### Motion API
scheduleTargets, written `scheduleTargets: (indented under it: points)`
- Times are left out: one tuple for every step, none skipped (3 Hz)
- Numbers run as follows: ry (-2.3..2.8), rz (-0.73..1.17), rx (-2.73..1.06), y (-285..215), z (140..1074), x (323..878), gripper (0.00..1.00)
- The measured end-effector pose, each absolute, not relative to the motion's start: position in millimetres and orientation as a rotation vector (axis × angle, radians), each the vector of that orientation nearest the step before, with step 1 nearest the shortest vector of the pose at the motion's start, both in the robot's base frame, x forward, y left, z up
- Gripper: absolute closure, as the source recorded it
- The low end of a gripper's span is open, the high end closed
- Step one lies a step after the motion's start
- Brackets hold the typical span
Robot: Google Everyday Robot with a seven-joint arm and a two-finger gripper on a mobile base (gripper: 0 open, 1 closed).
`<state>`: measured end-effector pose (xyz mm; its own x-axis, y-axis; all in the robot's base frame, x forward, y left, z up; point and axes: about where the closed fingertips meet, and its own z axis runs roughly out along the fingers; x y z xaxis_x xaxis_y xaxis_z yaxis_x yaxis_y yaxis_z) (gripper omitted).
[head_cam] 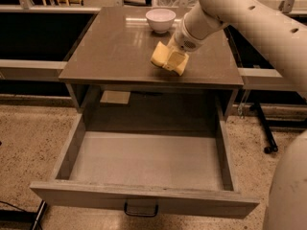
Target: Pick sponge from top drawer and place on counter
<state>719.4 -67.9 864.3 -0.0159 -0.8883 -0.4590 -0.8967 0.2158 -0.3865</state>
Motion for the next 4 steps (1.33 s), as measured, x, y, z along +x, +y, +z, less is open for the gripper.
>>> scheduleTargets:
  points:
    - [1.907, 0.006, -1.641, -65, 863, 721, 0.36]
    - [1.933, 0.002, -1.640, -66, 862, 717, 0.05]
    - [1.937, 0.024, -1.655, -65, 862, 717, 0.00]
    - [1.949, 0.103, -1.652, -84, 875, 713, 0.00]
